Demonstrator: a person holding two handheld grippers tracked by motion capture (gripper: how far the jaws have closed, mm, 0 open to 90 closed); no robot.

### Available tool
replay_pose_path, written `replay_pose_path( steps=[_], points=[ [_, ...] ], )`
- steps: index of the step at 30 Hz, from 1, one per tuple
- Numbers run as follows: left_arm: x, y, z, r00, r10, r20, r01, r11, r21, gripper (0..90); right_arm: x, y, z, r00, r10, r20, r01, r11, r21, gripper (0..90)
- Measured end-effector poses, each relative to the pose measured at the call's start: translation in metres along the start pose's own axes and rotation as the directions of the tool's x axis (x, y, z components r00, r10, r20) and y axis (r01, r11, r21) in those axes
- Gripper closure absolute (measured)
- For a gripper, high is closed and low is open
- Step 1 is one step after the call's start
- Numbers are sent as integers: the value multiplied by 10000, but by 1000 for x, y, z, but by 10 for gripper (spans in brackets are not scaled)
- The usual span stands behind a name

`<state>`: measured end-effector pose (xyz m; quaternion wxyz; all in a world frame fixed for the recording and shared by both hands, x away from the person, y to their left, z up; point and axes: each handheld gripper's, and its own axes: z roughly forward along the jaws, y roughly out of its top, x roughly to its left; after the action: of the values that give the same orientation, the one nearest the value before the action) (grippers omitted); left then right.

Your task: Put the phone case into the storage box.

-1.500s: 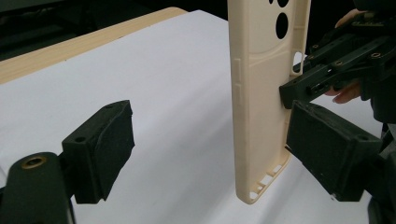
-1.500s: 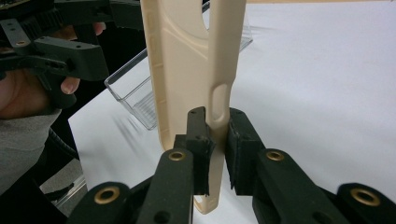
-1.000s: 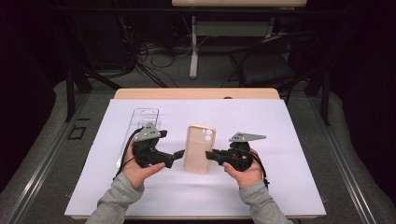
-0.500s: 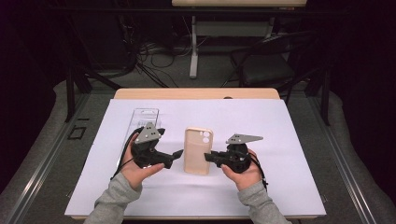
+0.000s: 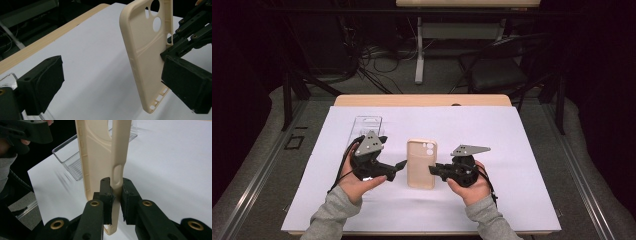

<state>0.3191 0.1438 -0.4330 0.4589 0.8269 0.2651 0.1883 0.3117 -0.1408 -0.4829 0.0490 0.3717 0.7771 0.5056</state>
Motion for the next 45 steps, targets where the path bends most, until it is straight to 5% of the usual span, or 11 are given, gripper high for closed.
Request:
replay_pose_path(
  steps=[18,29,45],
  points=[
    [-7,7,-11,9944,897,-565,-887,9959,186,155,7,0,4,9991,-393,155,390,9991,176,811],
    [-14,10,-12,9859,1399,-923,-1366,9898,415,184,13,-3,9,9974,-682,221,673,9969,417,811],
    [-22,12,-14,9673,2175,-1303,-2096,9752,717,415,18,-5,16,9967,-803,82,797,9951,591,811]
  ],
)
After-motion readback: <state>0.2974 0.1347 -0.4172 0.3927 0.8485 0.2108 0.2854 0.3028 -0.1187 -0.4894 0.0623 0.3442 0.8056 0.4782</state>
